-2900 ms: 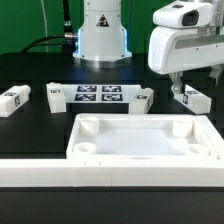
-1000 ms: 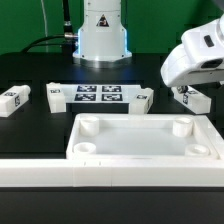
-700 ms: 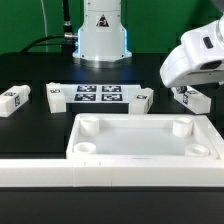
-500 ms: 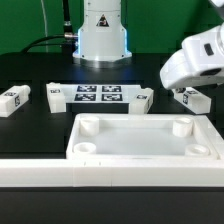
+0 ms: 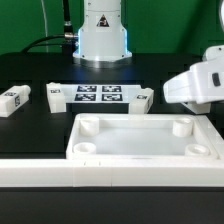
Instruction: Assemble desk
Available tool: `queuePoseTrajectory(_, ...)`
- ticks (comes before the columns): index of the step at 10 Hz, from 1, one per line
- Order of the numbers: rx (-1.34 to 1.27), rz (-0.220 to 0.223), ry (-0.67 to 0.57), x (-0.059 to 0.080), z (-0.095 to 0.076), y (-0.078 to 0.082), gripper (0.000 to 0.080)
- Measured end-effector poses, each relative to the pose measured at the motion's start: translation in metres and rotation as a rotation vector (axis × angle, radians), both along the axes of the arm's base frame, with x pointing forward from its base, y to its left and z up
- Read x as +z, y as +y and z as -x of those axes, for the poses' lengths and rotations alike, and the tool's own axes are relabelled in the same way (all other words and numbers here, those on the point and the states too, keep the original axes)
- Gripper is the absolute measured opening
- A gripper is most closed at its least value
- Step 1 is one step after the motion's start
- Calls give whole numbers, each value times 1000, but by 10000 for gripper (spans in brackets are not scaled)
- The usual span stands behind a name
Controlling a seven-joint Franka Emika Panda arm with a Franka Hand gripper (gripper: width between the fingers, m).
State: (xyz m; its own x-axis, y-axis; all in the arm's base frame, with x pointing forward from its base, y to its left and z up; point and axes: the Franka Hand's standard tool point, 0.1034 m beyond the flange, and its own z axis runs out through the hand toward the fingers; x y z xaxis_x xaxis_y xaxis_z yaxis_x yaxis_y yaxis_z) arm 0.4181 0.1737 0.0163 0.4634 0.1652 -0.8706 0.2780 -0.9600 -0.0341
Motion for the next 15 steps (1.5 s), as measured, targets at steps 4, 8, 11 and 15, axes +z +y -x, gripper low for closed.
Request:
queuePoseTrajectory(4, 8, 2, 4, -9, 7, 3, 649)
queuePoseTrajectory(8, 10, 5, 12, -11, 11, 2, 528)
queuePoseTrajectory(11, 8, 2, 13, -11, 10, 0, 288)
queuePoseTrajectory(15, 6, -14, 6, 0, 3, -4, 289)
